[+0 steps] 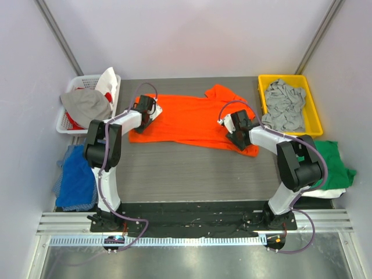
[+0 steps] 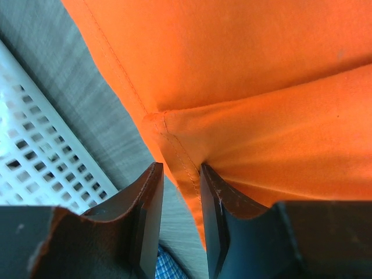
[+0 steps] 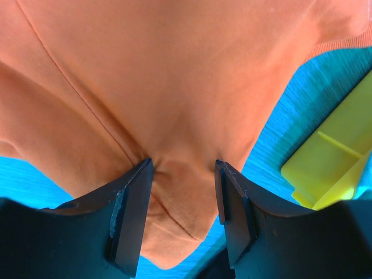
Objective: Fold and stack the t-shirts
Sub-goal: Fold the tshirt
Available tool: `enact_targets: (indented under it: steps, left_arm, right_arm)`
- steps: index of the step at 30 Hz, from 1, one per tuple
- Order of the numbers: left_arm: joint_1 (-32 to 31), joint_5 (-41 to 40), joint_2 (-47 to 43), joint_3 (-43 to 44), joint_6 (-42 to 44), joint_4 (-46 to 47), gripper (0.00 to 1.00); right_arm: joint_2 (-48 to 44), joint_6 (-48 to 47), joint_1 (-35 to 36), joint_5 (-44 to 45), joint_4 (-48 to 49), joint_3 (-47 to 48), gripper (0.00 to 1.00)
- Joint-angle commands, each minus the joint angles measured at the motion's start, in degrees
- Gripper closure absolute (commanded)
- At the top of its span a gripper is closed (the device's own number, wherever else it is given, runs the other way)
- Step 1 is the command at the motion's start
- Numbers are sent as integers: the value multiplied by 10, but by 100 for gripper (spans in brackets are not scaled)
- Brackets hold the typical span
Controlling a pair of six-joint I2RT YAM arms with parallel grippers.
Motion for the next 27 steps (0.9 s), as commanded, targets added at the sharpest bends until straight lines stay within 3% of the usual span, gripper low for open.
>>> enact_targets:
  steps: [1, 7, 18, 27]
  left_arm:
    - [4, 9, -38, -51, -12, -11, 64]
    - [5, 6, -70, -68, -3, -8, 64]
    - [6, -47, -40, -45, 42, 34, 64]
    - [5, -34, -63, -28, 23, 26, 64]
  right_arm:
    - [-12, -14, -3, 24, -57, -30, 44]
    - [-15, -25, -2, 38, -55, -28, 44]
    - [-2, -52, -12, 73, -28, -24, 45]
    - [-12, -42, -12, 64, -41, -2, 45]
